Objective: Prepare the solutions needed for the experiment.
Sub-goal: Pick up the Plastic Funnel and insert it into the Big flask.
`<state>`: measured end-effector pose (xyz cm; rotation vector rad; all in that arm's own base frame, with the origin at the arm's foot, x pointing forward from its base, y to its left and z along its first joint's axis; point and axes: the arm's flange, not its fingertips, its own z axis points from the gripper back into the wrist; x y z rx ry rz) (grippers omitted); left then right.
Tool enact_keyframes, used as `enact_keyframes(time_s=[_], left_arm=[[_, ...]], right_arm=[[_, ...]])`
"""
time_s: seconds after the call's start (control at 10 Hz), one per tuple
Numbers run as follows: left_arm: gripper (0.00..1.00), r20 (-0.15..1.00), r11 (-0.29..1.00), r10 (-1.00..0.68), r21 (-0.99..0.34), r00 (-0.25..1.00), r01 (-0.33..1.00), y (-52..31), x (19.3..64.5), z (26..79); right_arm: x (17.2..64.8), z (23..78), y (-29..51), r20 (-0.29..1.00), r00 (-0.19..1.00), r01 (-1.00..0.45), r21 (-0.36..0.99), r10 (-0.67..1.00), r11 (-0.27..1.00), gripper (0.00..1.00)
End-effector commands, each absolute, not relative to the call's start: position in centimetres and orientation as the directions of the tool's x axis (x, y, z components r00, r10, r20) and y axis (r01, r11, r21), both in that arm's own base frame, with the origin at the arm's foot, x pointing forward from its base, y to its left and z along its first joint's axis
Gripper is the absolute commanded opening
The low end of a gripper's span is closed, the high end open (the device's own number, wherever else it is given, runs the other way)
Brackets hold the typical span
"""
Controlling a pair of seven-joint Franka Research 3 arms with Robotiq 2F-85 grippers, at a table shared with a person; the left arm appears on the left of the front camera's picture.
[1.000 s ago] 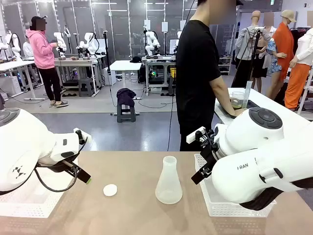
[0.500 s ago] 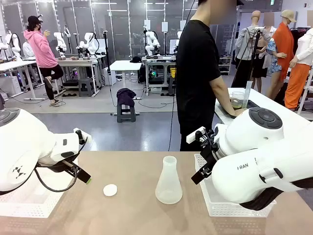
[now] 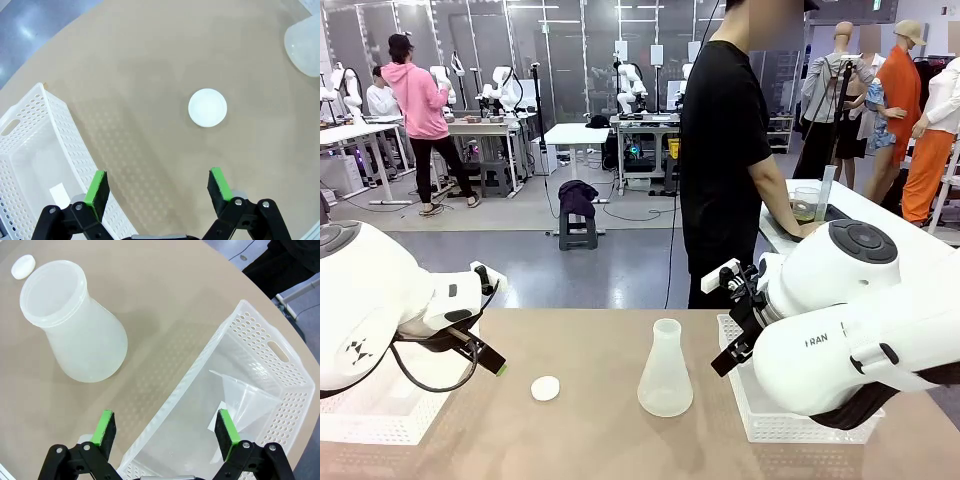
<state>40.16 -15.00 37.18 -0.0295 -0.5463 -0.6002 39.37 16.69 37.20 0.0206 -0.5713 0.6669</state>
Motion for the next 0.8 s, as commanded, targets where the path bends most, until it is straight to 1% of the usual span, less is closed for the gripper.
enact_keyframes(time_s=[0.0,0.7], left_arm=[[1.0,0.497,0.829,-0.528,0.129,0.689,0.544,-14.99,40.16,37.18],[1.0,0.497,0.829,-0.528,0.129,0.689,0.544,-14.99,40.16,37.18]], right_arm=[[39.37,37.2,16.69,0.507,0.64,-0.589,-0.159,0.577,0.793,1.0],[39.37,37.2,16.69,0.507,0.64,-0.589,-0.159,0.577,0.793,1.0]])
